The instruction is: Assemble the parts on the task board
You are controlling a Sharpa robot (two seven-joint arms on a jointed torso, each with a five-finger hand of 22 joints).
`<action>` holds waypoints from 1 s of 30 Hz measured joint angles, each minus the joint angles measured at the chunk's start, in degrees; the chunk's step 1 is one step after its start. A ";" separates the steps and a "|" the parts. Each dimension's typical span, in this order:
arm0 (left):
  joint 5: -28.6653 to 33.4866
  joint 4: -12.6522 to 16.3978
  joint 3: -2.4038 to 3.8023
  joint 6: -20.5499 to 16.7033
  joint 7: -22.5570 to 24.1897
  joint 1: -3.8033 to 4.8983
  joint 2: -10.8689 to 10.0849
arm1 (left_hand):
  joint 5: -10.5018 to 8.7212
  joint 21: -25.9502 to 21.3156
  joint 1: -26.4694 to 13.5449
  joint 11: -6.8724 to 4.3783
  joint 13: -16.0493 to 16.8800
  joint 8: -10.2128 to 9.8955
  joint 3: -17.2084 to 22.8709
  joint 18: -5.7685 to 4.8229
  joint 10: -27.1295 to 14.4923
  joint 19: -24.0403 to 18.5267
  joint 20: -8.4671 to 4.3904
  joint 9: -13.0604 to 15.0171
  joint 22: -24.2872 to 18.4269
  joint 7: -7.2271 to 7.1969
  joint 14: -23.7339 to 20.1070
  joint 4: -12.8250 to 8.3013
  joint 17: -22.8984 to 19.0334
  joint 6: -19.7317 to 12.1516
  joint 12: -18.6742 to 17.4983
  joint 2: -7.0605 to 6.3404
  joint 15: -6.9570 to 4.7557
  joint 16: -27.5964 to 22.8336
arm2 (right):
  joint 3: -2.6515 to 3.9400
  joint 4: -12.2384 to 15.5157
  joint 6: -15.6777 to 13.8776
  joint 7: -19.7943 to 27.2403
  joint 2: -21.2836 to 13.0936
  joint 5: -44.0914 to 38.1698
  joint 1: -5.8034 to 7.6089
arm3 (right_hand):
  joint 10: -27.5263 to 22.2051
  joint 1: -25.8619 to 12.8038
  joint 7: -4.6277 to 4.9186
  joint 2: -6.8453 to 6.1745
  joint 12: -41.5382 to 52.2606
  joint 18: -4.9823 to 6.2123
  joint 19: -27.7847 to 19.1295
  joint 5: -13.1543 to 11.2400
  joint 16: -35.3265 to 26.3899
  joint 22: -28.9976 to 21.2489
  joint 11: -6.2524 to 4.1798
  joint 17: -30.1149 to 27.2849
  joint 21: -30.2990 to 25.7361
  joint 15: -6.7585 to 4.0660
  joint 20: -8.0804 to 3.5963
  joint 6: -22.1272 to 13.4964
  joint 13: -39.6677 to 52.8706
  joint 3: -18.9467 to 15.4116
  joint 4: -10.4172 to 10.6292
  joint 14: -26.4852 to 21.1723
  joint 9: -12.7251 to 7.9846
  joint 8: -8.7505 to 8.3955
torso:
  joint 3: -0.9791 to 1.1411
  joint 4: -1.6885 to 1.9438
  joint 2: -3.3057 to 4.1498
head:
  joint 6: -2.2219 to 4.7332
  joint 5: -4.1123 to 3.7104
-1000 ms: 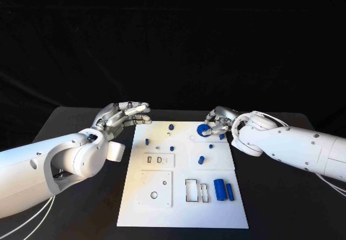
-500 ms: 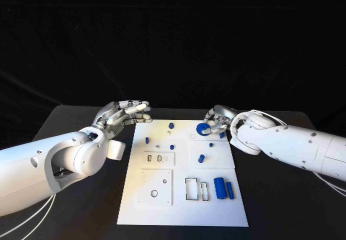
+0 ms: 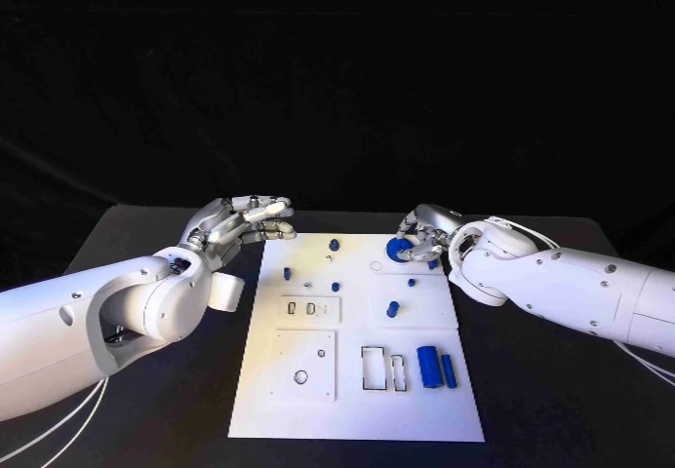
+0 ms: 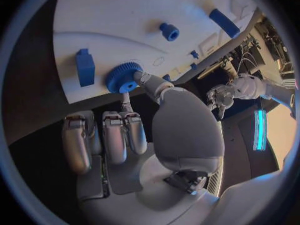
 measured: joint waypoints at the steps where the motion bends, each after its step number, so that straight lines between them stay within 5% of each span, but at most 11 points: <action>1: 0.00 0.00 0.00 0.01 -0.02 0.00 0.00 | 0.00 0.00 0.00 0.00 0.00 0.00 0.00 0.00 0.00 0.00 0.00 0.00 0.00 0.00 0.00 0.00 0.00 0.00 0.00 0.00 0.00 0.00 | -0.03 0.08 -0.28 0.03 -0.01 -0.41 -0.04 | 0.00 -0.02 0.00 -0.01 0.00 0.00 0.15 0.00 0.00 0.00 0.00 0.00 0.00 0.00 -0.14 0.00 0.00 0.00 0.00 0.00 0.00 0.00 | 0.00 0.01 0.00 | 0.04 -0.03; 15: 0.00 -0.01 0.00 0.12 -0.23 0.00 -0.06 | 0.00 0.00 0.00 0.00 0.00 0.00 0.00 0.00 0.00 0.00 0.00 -0.01 0.00 0.00 0.00 0.00 -0.01 0.00 0.00 0.00 0.00 0.00 | -0.06 1.30 -2.44 0.35 -0.40 -2.79 -0.12 | 0.03 -1.52 0.18 0.16 0.00 0.00 -0.06 -0.49 0.00 -0.01 -0.35 0.00 0.00 -0.19 -0.34 0.22 -0.01 0.56 0.56 -0.20 0.00 0.01 | 0.00 0.02 0.03 | 0.24 -0.01; 24: 0.00 -0.05 -0.01 0.17 -0.29 0.00 -0.04 | 0.00 0.00 0.00 0.00 -0.01 0.00 0.00 0.00 0.00 0.00 0.00 -0.01 0.00 0.00 0.00 0.00 -0.02 0.00 0.00 0.00 0.00 0.00 | -0.03 7.00 -5.37 0.24 -0.27 -7.68 0.47 | 0.03 -1.83 0.19 -0.15 0.66 0.00 0.14 0.02 0.00 -0.02 -0.34 -0.01 0.00 -0.40 -0.55 0.23 -0.01 1.33 0.37 0.01 0.00 0.01 | -0.03 -0.11 -0.07 | 0.34 0.21; 30: 0.01 -0.06 -0.01 0.21 -0.31 0.00 0.16 | 0.00 0.00 0.00 -0.21 -0.01 0.00 0.00 0.00 -0.21 0.00 0.00 0.05 -0.06 0.00 0.00 0.00 0.10 0.00 0.00 0.00 0.00 0.00 | 0.00 8.02 -6.37 -0.61 2.84 -12.05 0.76 | -0.17 -1.90 0.36 -0.23 0.66 0.01 0.14 0.04 0.00 -0.02 -0.55 -0.01 0.00 -0.44 -0.55 0.41 -0.01 1.33 0.38 -0.02 0.00 0.01 | -0.13 -0.11 -0.09 | 0.38 0.32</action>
